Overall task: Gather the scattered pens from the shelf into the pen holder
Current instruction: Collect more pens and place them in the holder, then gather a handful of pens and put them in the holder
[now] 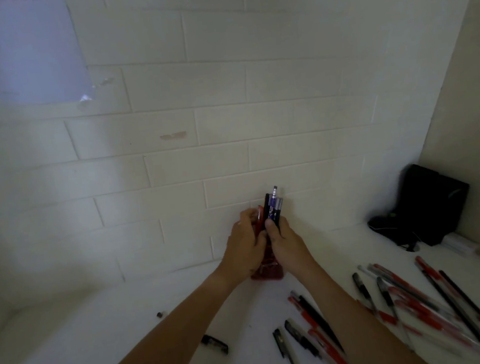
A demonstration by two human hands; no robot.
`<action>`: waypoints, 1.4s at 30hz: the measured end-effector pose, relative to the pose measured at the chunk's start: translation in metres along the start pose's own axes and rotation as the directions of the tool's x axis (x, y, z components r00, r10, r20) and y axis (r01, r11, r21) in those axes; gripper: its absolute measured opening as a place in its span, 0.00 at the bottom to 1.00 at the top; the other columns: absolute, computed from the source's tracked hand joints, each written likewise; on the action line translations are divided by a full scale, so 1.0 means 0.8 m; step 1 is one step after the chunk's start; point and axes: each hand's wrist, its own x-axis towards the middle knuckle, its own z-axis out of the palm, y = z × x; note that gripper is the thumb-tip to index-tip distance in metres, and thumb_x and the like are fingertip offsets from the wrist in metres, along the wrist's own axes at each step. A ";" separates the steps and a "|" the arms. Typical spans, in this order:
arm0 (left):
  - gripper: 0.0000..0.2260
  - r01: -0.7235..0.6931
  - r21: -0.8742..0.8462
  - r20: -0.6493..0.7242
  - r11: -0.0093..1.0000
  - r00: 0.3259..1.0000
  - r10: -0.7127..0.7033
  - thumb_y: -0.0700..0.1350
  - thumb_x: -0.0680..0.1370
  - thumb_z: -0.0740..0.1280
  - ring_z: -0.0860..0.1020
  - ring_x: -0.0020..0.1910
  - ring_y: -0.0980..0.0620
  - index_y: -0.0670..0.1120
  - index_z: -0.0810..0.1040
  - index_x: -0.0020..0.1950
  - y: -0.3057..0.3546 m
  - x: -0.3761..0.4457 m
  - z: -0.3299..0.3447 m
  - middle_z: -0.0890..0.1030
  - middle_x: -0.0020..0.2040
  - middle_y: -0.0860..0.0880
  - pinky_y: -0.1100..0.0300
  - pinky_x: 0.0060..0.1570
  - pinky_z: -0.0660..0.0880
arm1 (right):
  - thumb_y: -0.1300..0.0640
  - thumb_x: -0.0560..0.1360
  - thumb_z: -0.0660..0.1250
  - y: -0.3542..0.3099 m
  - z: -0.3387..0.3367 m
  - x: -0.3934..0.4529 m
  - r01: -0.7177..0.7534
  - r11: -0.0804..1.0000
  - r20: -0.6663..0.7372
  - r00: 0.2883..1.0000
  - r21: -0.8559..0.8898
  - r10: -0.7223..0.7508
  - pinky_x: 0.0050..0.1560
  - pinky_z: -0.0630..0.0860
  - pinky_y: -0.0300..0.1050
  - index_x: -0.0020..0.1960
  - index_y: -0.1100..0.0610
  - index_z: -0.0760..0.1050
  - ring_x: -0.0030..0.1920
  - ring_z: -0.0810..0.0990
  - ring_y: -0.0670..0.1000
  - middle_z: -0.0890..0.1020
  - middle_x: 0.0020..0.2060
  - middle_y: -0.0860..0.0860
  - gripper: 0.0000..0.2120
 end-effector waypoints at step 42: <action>0.14 0.340 -0.074 0.235 0.938 0.920 -0.315 0.42 0.73 0.75 0.84 0.48 0.48 0.47 0.76 0.56 0.032 -0.190 -0.015 0.83 0.50 0.47 0.50 0.51 0.83 | 0.52 0.75 0.72 0.032 -0.037 -0.178 -0.035 0.960 -0.164 0.986 -0.278 -0.011 0.47 0.83 0.45 0.49 0.54 0.82 0.42 0.84 0.47 0.85 0.44 0.48 0.06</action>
